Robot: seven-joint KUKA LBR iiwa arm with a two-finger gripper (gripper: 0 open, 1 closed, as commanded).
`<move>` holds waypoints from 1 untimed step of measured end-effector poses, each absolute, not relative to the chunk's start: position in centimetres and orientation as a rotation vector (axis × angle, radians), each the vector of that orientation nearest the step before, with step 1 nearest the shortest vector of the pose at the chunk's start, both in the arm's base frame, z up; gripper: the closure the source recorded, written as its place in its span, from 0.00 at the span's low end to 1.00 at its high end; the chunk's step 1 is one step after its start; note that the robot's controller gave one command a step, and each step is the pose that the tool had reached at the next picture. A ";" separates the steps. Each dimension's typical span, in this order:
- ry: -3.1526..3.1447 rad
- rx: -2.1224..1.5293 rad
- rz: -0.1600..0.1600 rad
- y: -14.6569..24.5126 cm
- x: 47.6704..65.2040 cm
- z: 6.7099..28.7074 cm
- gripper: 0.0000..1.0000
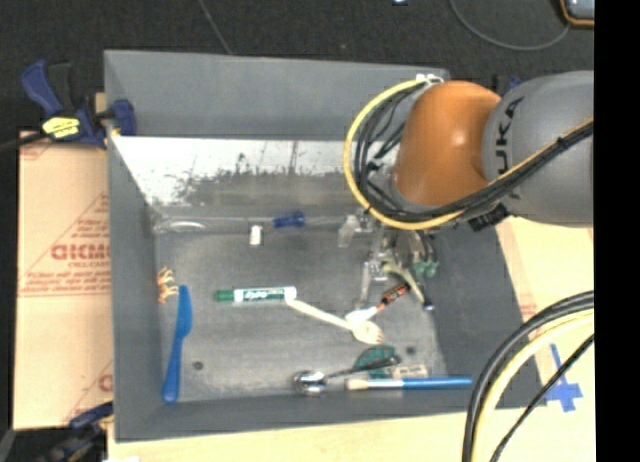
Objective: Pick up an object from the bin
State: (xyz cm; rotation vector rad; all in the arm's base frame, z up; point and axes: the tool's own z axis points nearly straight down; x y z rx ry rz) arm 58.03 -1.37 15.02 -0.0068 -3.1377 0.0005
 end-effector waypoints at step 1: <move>-3.145 -0.007 0.001 -1.4 58.2 15.4 0.00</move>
Offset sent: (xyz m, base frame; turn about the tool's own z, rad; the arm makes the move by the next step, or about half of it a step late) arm -0.0187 -0.0199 -0.0802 0.0621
